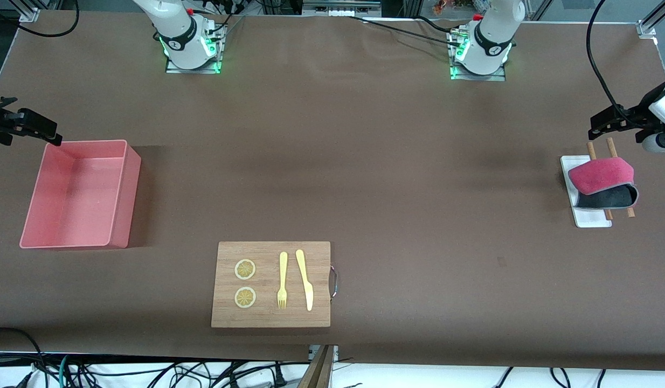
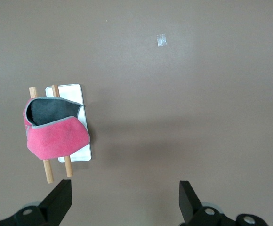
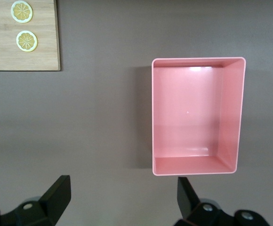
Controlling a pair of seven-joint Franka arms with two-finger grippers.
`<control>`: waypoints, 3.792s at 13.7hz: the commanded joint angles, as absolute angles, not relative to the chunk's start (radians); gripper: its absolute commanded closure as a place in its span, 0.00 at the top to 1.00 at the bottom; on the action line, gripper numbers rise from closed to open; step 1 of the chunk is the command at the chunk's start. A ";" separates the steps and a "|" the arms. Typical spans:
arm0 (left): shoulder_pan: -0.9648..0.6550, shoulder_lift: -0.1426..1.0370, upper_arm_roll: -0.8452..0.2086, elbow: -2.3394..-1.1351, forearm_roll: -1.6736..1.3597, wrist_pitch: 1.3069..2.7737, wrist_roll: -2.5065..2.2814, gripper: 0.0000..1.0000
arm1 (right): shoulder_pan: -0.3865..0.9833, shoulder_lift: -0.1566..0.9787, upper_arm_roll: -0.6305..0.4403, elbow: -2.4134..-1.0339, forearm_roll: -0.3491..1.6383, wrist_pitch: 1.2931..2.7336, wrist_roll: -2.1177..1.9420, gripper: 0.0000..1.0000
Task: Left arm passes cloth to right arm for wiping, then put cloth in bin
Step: 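Lower the left gripper onto the pink cloth on the white holder, then close the left gripper on the pink cloth and lift it off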
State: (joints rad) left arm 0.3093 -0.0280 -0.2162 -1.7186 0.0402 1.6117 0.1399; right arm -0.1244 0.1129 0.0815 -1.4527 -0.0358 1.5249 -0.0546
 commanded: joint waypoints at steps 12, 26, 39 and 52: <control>0.314 0.014 -0.222 -1.677 0.034 1.575 0.114 1.00 | -0.124 0.123 0.080 -1.430 -0.018 1.520 -0.057 1.00; 0.321 0.070 -0.219 -1.674 0.037 1.588 0.123 1.00 | -0.126 0.132 0.075 -1.430 -0.021 1.548 -0.060 1.00; 0.558 0.486 -0.206 -1.511 0.224 1.746 0.593 1.00 | -0.123 0.138 0.080 -1.431 -0.028 1.562 -0.044 1.00; 0.630 0.561 -0.204 -1.511 0.219 1.753 0.753 0.53 | -0.124 0.146 0.080 -1.430 -0.020 1.568 -0.061 1.00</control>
